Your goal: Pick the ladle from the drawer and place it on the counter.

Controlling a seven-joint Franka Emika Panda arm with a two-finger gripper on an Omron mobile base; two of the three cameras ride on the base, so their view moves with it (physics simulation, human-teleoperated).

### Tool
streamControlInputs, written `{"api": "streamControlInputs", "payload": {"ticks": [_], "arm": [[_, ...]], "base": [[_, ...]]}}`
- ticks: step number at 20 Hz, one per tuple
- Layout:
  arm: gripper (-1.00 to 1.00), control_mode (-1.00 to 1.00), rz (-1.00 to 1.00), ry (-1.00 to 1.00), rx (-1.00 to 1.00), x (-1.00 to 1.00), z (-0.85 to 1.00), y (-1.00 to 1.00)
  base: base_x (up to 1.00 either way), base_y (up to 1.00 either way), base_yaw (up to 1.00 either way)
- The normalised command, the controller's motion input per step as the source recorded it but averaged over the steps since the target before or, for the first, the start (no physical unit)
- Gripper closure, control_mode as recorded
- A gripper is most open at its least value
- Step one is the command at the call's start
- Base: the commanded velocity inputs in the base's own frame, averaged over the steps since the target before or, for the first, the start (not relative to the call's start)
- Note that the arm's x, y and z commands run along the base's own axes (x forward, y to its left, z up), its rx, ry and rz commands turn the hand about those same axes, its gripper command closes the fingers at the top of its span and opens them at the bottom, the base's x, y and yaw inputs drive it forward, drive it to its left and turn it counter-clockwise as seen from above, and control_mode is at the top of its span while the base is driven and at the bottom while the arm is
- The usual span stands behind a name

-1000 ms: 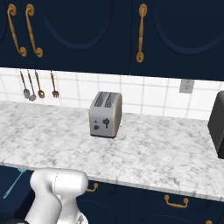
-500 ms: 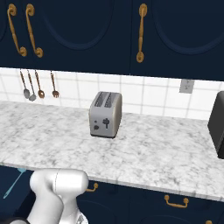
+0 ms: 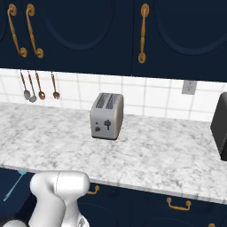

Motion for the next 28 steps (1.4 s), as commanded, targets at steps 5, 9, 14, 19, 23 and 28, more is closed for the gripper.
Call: {"api": "streamControlInputs", "payload": {"ticks": [5,9,14,19,23,28], "arm": [[-1.0,-1.0,0.0,0.22,-0.09,0.52,-0.68,0.05],[-1.0,-1.0,0.08,0.19,-0.12,0.11,-0.72,0.02],[-1.0,-1.0,0.1,0.18,-0.09,0.01,-0.65,0.0],[-1.0,-1.0,0.1,0.12,-0.01,0.06,-0.44,0.0],[-1.0,-1.0,0.13,0.14,-0.05,-0.06,-0.51,-0.09],[-1.0,-1.0,0.13,0.12,-0.04,-0.42,-0.41,-0.26]], "base": [[0.0,0.0,0.0],[0.0,0.0,0.0],[0.0,0.0,0.0],[0.0,0.0,0.0],[0.0,0.0,0.0],[0.0,0.0,0.0]]}}
